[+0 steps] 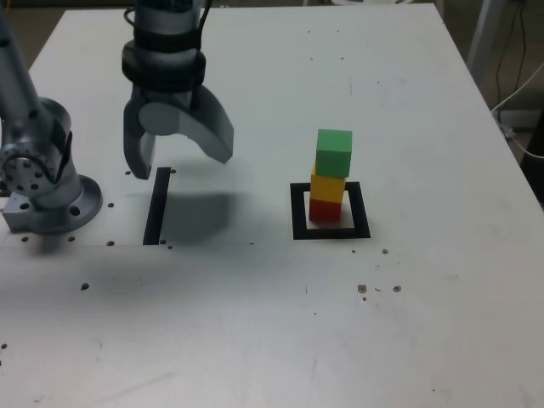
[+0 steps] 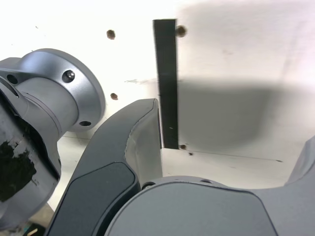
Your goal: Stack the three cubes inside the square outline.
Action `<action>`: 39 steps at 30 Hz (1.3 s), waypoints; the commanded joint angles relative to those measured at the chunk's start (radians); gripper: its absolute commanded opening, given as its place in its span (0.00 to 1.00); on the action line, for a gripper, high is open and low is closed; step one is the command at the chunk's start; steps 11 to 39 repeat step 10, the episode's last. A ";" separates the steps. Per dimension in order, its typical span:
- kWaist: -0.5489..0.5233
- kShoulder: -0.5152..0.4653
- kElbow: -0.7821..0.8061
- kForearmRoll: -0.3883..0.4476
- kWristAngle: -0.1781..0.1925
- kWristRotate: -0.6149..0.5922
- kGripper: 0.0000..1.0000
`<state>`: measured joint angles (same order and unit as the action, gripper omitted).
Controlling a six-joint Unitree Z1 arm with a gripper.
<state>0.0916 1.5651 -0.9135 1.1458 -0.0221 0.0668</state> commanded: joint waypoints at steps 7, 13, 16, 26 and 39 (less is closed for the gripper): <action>0.000 0.004 0.088 -0.040 -0.031 0.013 1.00; 0.001 0.005 0.101 -0.044 -0.031 0.015 1.00; 0.001 0.005 0.101 -0.044 -0.031 0.015 1.00; 0.001 0.005 0.101 -0.044 -0.031 0.015 1.00; 0.001 0.005 0.101 -0.044 -0.031 0.015 1.00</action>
